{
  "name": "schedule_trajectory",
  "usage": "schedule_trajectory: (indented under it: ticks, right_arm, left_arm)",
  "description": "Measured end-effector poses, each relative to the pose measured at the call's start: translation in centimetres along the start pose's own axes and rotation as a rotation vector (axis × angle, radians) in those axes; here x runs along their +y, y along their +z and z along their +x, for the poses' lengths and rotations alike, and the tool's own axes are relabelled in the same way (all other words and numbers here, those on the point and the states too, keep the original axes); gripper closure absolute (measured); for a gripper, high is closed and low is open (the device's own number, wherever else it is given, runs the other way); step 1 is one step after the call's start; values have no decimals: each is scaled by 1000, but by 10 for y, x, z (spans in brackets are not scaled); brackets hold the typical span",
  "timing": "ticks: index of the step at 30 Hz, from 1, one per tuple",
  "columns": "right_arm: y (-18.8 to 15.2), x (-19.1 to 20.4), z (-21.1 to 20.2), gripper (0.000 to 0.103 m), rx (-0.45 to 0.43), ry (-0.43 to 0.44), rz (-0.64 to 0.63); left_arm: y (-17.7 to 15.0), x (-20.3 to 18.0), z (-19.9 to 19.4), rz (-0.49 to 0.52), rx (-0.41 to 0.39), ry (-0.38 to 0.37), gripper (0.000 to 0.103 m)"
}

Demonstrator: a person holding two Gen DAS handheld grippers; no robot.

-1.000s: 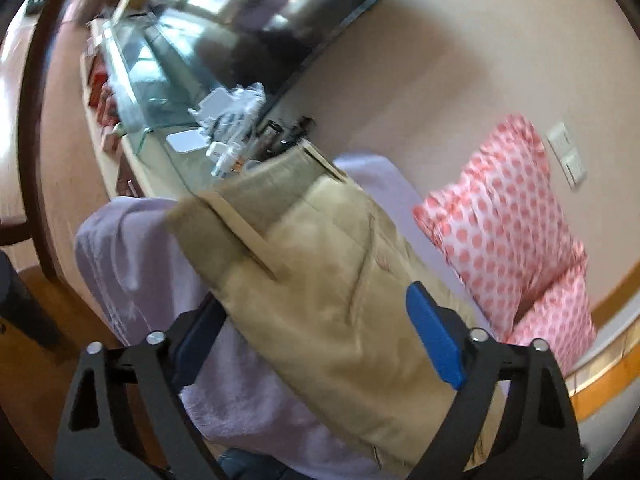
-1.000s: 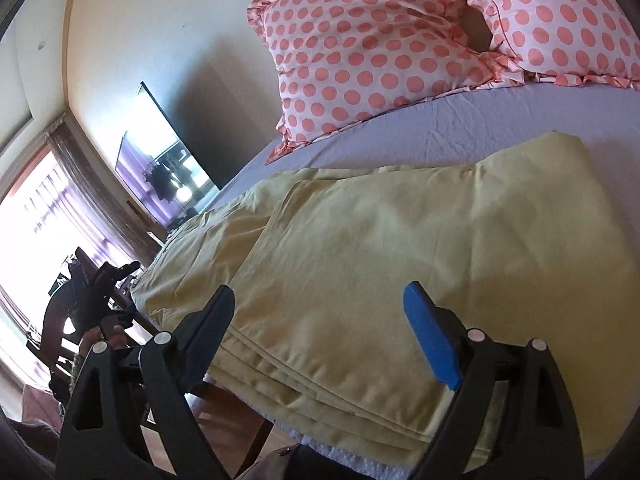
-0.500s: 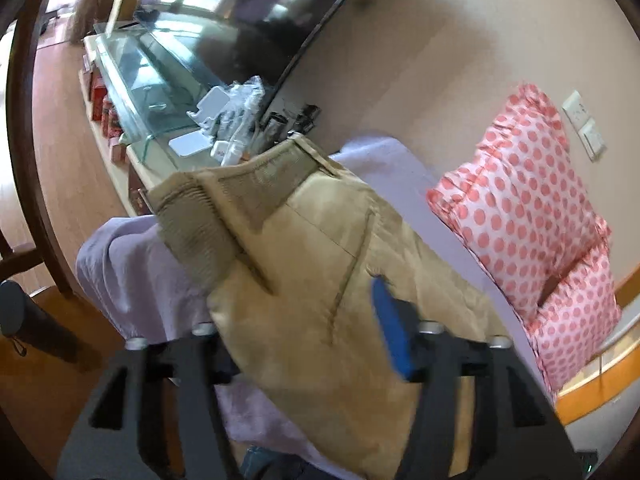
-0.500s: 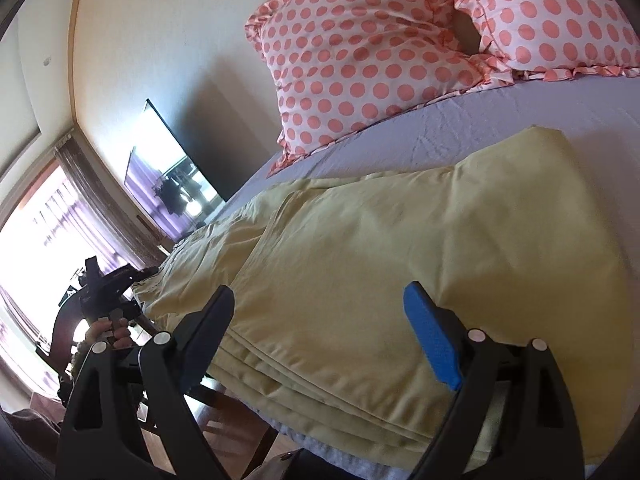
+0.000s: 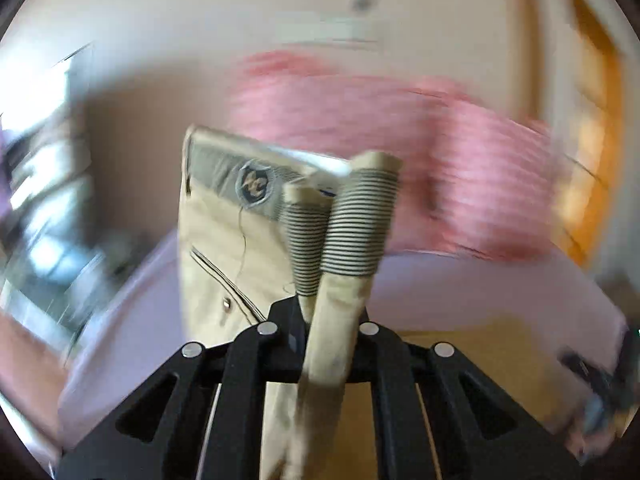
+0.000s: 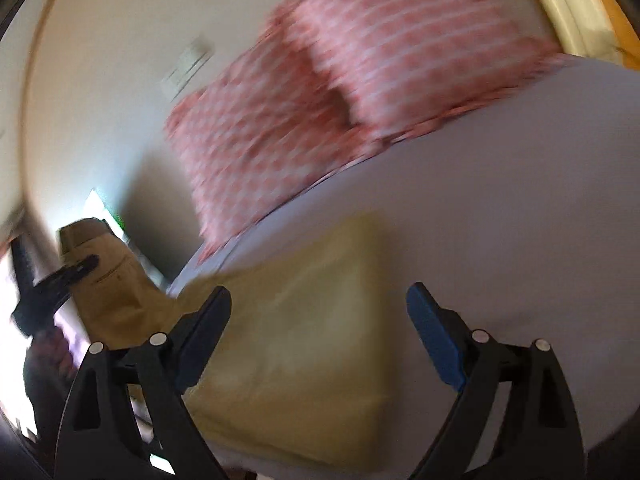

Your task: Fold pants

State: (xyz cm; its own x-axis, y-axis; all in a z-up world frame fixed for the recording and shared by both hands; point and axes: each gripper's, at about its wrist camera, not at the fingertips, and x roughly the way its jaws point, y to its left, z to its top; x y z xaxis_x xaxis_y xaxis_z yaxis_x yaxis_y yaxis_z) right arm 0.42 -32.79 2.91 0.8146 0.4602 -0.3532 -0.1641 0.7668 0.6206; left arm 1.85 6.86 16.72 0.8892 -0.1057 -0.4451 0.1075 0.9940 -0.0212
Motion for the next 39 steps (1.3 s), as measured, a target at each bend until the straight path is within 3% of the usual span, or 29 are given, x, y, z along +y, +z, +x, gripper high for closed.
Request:
schedule_trajectory:
  ticks: [2,4,6,7,8,11,12,15,17,19,21,22,23,24,26,28,33,36,37,38,39]
  right_arm:
    - [9,-26,-16,12,-43,-29,92]
    - [14,-43,-28,12,-57,-37,154]
    - [17,-51,-30,12,-44,-31,179]
    - [19,-54,-28,12,-16,-19,184]
    - [22,-54,-23,12,7,-5,185]
    - [28,-46,-1,12,99,30,164]
    - [30,-41,13,12,144,43,153]
    - [36,-20,45,17,249,47,87]
    - [37,-10,60,24,302,21,42]
    - [38,-4,75,29,352,-14,8]
    - [40,-3,82,35,362,-31,-12]
    - [41,-3,86,46,376,-26,-14]
    - [40,-3,92,56,413,-4,2]
    - [40,-3,94,56,416,1,1]
    - [42,-3,94,58,423,-2,-8]
    - [42,-10,94,58,417,22,27]
    - [44,-13,100,57,444,84,41]
    - [41,-8,106,57,507,172,54]
    - [40,-7,107,59,519,184,58]
    - [39,-7,109,72,532,196,74]
    - [36,-10,113,80,550,218,111]
  left_arm:
    - [-8,-78,16,159,29,-164,94]
    - [-33,-134,34,292,90,-253,94]
    - [-78,-185,58,446,204,-319,94]
    - [-99,-200,66,504,248,-338,93]
    - [-127,-216,65,587,233,-316,93]
    - [-159,-231,49,754,92,-208,91]
    - [-158,-228,46,744,103,-221,89]
    - [-136,-195,24,597,151,-354,80]
    - [-112,-163,5,457,165,-453,64]
    - [-94,-131,-4,344,138,-438,37]
    - [-75,-81,5,231,137,-309,28]
    - [-68,-48,19,165,171,-215,27]
    - [-66,-29,30,127,212,-172,27]
    - [-66,1,51,64,289,-119,27]
    - [-72,32,76,-3,390,-104,27]
    - [-80,55,98,-68,480,-157,27]
    - [-87,49,125,-113,562,-341,26]
    - [-83,38,140,-114,564,-406,13]
    - [-84,39,140,-118,566,-426,12]
    - [-82,37,145,-131,568,-449,12]
    - [-81,37,147,-143,568,-460,19]
